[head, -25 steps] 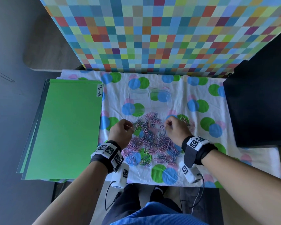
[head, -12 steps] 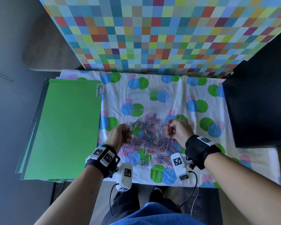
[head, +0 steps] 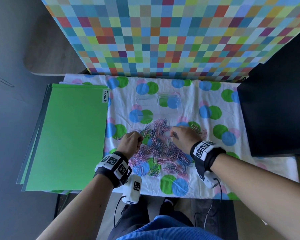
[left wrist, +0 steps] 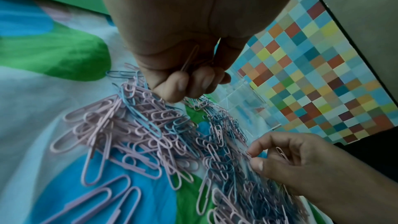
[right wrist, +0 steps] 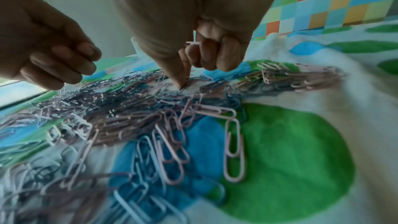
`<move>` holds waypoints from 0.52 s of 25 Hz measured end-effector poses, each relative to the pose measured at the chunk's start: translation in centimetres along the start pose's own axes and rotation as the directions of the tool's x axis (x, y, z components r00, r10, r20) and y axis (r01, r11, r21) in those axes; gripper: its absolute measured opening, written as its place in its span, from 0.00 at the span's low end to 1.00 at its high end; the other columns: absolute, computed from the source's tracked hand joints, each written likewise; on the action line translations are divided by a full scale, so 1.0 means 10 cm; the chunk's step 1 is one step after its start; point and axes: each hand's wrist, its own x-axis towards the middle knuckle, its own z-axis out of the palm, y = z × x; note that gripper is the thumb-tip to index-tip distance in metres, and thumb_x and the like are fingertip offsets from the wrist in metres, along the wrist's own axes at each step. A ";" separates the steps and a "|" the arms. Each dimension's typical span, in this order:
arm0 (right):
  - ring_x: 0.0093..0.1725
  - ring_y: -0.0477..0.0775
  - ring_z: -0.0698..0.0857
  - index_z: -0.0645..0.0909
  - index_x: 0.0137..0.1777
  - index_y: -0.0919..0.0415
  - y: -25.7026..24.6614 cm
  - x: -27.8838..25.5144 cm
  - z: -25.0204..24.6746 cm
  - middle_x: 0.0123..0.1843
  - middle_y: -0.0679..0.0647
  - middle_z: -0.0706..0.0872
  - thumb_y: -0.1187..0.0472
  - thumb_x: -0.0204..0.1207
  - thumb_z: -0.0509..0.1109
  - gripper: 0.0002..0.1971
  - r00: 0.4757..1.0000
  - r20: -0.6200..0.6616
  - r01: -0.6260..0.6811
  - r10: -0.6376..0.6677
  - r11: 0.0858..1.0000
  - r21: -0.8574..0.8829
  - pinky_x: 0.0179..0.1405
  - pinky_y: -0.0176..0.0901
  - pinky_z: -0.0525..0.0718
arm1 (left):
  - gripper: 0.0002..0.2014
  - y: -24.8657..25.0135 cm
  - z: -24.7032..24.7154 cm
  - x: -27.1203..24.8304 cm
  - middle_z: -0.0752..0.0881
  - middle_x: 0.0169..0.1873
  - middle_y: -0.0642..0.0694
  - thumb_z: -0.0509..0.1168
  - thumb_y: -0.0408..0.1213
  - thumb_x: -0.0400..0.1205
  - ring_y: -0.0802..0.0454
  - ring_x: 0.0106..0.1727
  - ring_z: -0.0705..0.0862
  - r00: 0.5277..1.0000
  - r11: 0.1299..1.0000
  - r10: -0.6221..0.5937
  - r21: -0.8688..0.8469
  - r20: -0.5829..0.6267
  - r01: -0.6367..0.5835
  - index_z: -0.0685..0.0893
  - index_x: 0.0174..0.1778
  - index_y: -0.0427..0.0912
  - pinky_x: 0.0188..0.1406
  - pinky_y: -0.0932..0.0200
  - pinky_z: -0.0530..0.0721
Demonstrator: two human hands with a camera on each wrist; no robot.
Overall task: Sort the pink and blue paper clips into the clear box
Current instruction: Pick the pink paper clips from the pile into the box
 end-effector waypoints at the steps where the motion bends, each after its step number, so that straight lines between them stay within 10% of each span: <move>1: 0.40 0.55 0.82 0.79 0.45 0.60 0.00 0.00 0.00 0.42 0.52 0.82 0.63 0.78 0.65 0.02 1.000 -0.002 0.006 -0.006 1.000 0.004 0.38 0.43 0.79 | 0.14 0.00 -0.01 0.00 0.71 0.24 0.46 0.52 0.30 0.82 0.52 0.23 0.66 1.000 1.000 0.000 0.002 -0.006 0.000 0.75 0.30 0.40 0.21 0.63 0.63; 13: 0.27 0.41 0.73 0.83 0.41 0.62 0.02 0.01 -0.07 0.27 0.44 0.77 0.61 0.80 0.68 0.07 0.986 -0.038 -0.122 0.161 0.864 0.488 0.28 0.32 0.71 | 0.13 0.09 0.04 0.05 0.79 0.26 0.43 0.55 0.31 0.82 0.51 0.22 0.75 0.999 0.990 -0.052 -0.134 -0.004 0.051 0.80 0.33 0.37 0.22 0.61 0.70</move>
